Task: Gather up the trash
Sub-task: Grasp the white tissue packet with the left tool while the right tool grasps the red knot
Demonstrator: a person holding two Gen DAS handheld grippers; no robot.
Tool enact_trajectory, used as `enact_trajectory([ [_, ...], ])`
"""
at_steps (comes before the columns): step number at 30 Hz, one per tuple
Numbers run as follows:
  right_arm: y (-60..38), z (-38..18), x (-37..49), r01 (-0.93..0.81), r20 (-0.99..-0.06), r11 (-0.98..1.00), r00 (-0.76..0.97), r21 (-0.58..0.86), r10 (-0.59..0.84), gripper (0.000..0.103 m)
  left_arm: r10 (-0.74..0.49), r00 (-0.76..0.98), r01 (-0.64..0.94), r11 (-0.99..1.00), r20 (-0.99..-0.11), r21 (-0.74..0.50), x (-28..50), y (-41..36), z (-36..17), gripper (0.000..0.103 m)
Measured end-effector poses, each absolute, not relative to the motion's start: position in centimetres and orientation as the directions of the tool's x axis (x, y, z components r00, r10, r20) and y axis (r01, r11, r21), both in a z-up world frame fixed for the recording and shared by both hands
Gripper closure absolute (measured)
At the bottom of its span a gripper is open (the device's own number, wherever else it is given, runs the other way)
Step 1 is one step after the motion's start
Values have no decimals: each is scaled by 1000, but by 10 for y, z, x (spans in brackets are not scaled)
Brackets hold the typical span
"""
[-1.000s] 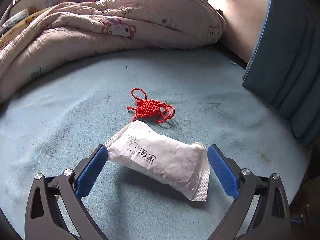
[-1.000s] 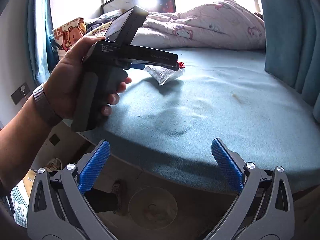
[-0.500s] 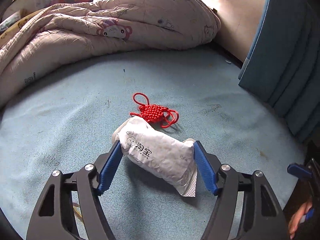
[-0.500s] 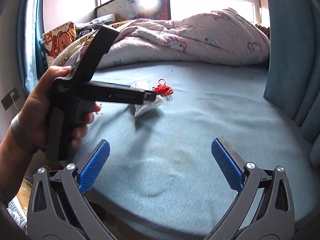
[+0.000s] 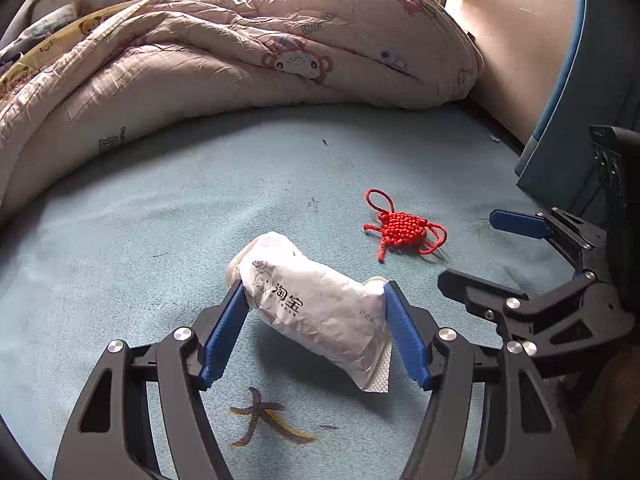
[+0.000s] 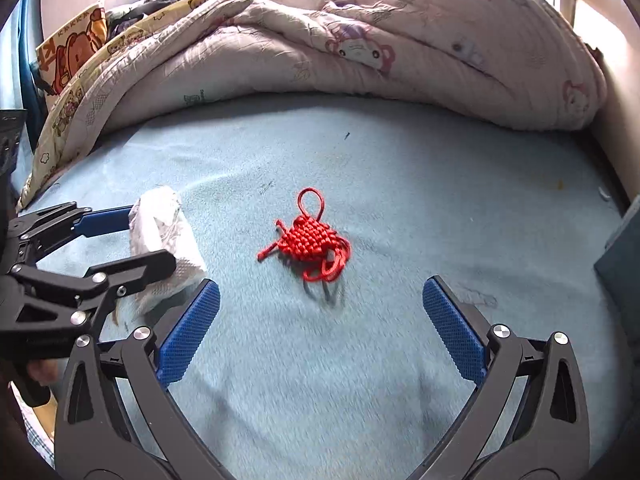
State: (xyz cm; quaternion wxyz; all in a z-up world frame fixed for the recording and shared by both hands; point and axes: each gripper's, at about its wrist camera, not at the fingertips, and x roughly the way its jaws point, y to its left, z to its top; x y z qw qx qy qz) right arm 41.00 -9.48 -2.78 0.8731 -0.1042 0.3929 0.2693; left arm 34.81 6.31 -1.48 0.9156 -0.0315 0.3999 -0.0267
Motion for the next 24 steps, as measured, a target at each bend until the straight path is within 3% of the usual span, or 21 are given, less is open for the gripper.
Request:
enact_trajectory([
  [4, -72, -39, 433, -546, -770, 837, 519, 35, 371, 5, -68, 680, 8, 996, -730, -86, 350, 81, -15, 38],
  [5, -70, -41, 437, -540, -775, 841, 515, 39, 367, 10, -59, 682, 2, 997, -729, -79, 351, 84, -15, 38],
  [8, -65, -48, 443, -532, -802, 846, 492, 32, 340, 31, -53, 683, -17, 996, -728, -87, 352, 97, -16, 38],
  [12, -59, -46, 433, -564, -793, 825, 507, -9, 337, 73, -66, 689, -29, 993, -722, -118, 350, 111, -18, 38],
  [15, -55, -44, 422, -579, -792, 814, 515, -39, 328, 80, -74, 692, -32, 991, -718, -133, 343, 114, -19, 38],
  [24, -71, -29, 370, -586, -742, 810, 554, -25, 377, 81, -82, 704, -25, 990, -706, -139, 302, 112, -8, 38],
])
